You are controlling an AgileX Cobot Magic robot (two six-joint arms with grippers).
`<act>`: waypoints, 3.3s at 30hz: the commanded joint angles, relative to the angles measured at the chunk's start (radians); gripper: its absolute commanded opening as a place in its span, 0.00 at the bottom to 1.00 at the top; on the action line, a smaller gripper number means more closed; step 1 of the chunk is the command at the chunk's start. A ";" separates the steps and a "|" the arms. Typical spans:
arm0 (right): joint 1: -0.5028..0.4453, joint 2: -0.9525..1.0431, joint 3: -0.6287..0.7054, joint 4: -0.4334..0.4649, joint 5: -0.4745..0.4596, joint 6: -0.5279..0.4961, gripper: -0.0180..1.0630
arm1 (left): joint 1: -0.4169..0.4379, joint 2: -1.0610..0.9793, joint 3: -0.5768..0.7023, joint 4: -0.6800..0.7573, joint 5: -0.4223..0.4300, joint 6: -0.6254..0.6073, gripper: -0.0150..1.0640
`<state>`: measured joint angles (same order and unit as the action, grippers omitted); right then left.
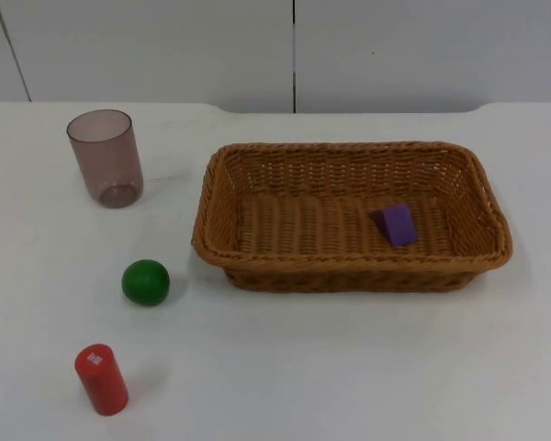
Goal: Pick up the basket with the left hand and place the triangular block into the basket with the right hand.
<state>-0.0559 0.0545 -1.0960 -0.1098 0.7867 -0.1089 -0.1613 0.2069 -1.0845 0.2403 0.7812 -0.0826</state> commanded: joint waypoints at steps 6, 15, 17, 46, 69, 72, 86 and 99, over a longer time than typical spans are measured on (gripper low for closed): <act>-0.018 -0.049 -0.048 0.128 0.079 -0.110 0.98 | 0.150 -0.147 -0.038 -0.141 0.027 0.181 0.98; -0.013 -0.054 -0.078 0.143 0.155 -0.135 0.98 | 0.152 -0.207 -0.037 -0.181 0.127 0.234 0.98; -0.013 -0.054 -0.079 0.157 0.187 -0.148 0.98 | 0.152 -0.207 -0.049 -0.181 0.145 0.232 0.98; 0.125 -0.054 0.137 0.157 0.309 -0.067 0.98 | 0.152 -0.207 0.046 -0.222 0.240 0.130 0.98; 0.125 -0.054 0.546 0.157 0.338 0.094 0.98 | 0.152 -0.207 0.561 -0.208 0.327 0.103 0.98; 0.125 -0.054 0.566 0.157 0.317 0.094 0.98 | 0.152 -0.207 0.592 -0.208 0.294 0.099 0.98; 0.125 -0.054 0.584 0.142 0.292 0.094 0.98 | 0.150 -0.207 0.592 -0.208 0.295 0.099 0.98; 0.125 -0.054 0.584 0.140 0.292 0.100 0.98 | 0.150 -0.207 0.592 -0.226 0.295 0.099 0.98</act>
<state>0.0695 0.0026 -0.5143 0.0350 1.0911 -0.0102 -0.0118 0.0033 -0.4965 0.0225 1.0871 0.0240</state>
